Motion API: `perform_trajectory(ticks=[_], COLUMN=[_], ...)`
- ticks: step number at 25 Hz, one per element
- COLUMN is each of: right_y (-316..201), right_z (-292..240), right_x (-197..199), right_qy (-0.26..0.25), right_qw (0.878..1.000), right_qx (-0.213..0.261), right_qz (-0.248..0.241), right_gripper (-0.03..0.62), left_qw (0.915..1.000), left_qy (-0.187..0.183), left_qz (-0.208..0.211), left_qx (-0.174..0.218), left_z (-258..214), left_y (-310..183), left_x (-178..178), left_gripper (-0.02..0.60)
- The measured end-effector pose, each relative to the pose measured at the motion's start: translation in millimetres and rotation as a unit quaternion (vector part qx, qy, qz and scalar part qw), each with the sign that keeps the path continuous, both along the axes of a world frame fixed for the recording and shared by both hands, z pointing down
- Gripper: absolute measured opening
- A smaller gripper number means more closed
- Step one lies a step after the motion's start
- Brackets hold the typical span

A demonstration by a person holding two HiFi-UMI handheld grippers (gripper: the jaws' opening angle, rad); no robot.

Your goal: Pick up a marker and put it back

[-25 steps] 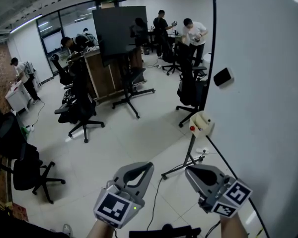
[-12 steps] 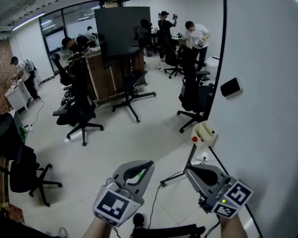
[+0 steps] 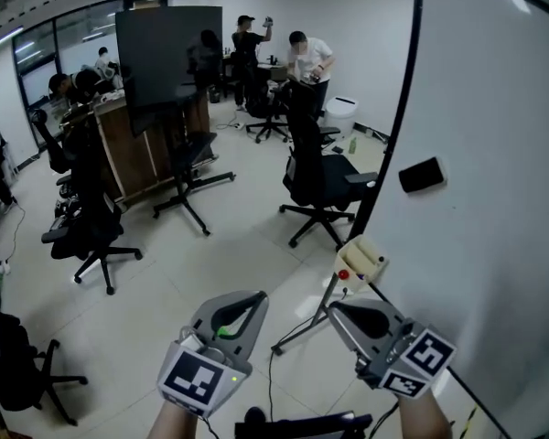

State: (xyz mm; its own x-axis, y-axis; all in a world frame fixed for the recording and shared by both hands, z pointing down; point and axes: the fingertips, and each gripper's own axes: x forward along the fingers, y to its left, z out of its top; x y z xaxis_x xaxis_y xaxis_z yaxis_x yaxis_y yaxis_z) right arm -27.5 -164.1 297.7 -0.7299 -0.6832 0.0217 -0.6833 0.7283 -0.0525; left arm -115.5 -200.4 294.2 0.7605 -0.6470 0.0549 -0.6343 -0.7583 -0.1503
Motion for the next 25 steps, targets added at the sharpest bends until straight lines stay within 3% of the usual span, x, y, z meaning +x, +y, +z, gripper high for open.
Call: perform_trajectory(ticks=[10,15,25], right_y=[-56,-62,-105], right_z=[7,12,34], right_x=[-19,8,86], right_qy=[0.045,0.051,0.076], right_qw=[0.995,0.991,0.983], right_qx=[0.002,-0.005,0.005], right_qz=[0.086,0.124,0.167], right_gripper=[0.018,0.018,0.018], left_qw=[0.9962,0.9926,0.9908], left_qy=[0.026,0.028,0.017], left_qz=[0.083,0.116,0.13], left_qx=[-0.007,-0.021,-0.032], left_z=[7,17,31], left_y=[-71,-82,-121], left_x=[-7,20,90], left_gripper=[-0.002,-0.002,-0.002])
